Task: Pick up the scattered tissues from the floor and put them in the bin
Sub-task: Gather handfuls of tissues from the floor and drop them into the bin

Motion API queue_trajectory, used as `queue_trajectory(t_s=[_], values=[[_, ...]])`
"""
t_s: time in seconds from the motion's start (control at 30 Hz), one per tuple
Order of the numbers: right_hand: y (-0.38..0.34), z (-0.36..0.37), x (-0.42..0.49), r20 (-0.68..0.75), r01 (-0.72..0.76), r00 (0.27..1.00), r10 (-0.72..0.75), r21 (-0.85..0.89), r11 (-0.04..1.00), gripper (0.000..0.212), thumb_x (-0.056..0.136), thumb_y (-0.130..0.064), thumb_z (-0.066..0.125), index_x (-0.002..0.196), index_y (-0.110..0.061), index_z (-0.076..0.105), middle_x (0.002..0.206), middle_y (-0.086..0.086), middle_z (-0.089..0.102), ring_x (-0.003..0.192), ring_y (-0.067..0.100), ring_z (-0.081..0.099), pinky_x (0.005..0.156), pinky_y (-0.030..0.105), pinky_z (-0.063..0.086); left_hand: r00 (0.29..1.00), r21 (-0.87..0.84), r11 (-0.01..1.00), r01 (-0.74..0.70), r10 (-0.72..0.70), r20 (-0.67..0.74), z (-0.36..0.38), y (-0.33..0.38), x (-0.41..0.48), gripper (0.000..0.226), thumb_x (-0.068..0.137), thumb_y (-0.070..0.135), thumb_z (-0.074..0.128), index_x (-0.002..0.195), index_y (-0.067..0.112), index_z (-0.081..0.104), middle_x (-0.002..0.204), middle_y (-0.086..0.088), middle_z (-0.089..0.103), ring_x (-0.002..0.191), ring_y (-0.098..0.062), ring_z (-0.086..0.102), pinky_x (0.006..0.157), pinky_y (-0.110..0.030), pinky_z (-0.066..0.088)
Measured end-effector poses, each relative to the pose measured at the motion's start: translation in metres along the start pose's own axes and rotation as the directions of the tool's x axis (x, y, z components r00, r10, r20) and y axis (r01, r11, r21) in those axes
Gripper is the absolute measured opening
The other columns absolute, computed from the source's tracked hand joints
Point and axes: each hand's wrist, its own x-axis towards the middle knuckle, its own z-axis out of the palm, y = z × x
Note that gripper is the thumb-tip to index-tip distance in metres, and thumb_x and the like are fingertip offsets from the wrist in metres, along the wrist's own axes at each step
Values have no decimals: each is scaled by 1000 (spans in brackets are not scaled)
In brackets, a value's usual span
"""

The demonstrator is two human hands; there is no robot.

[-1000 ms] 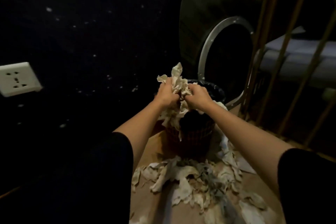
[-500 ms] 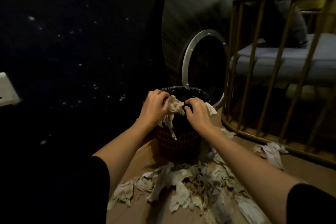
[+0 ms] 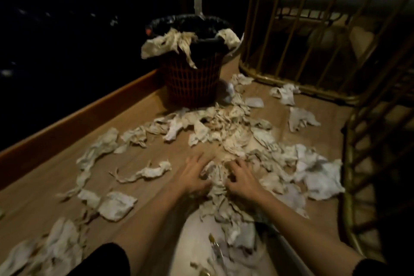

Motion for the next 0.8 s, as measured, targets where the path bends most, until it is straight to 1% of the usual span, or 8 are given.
queue_trajectory(t_s=[0.1,0.17,0.27,0.33,0.43,0.53,0.6,0.8], values=[[15,-1,-30,-22,-88,996,88,-4,996,60,83,-44,48,139,-33,27,152,5,22,138,35,18,111,54,24,992,106,991,-78,66,108,29,21,-4,71,78,48,61,138,42,26,153,-15,18,138,-37,18,111,-51,25],[21,-6,-48,5,-134,991,134,-41,990,74,79,-54,53,142,-36,19,156,4,15,141,36,11,111,59,20,991,212,970,-117,100,90,40,31,-9,50,80,38,61,126,28,47,141,-15,35,127,-37,32,103,-46,36],[28,-5,-82,115,-227,965,235,-73,971,82,76,-60,59,142,-43,13,159,3,0,143,40,-4,110,64,16,992,117,986,-119,122,-16,47,32,-21,21,79,17,61,98,9,58,110,-14,52,103,-33,50,83,-40,46],[27,10,-106,76,-228,969,237,-106,968,67,81,-54,58,138,-45,25,157,9,11,141,43,4,108,60,25,988,65,989,-136,140,-62,48,29,-31,13,74,1,57,88,0,59,99,-20,56,93,-36,53,76,-37,43],[20,39,-125,-163,-81,985,61,-124,989,29,90,-30,53,119,-29,56,132,13,46,120,37,35,95,46,40,985,33,991,-128,131,-111,46,28,-45,12,67,-10,51,75,-7,59,88,-26,60,85,-37,55,69,-35,41],[16,39,-118,-169,114,978,-123,-65,991,12,88,-10,54,89,-9,66,92,12,57,93,32,52,72,34,40,983,6,996,-91,90,-162,39,26,-63,9,66,-11,51,70,-7,57,80,-25,60,78,-36,56,61,-33,35],[13,19,-105,-146,114,984,-105,58,992,14,86,-3,55,76,-5,65,77,11,59,78,26,58,67,29,37,969,-6,995,-104,100,-225,29,25,-81,9,63,-10,54,68,-3,55,76,-22,58,73,-35,55,60,-28,30],[16,-35,-87,-240,37,971,-14,92,995,22,84,-7,60,104,-9,69,111,13,66,107,27,57,85,30,42,956,-29,965,-261,255,-142,50,45,-164,22,78,25,45,91,9,53,99,-5,49,88,-15,42,76,-23,34]])
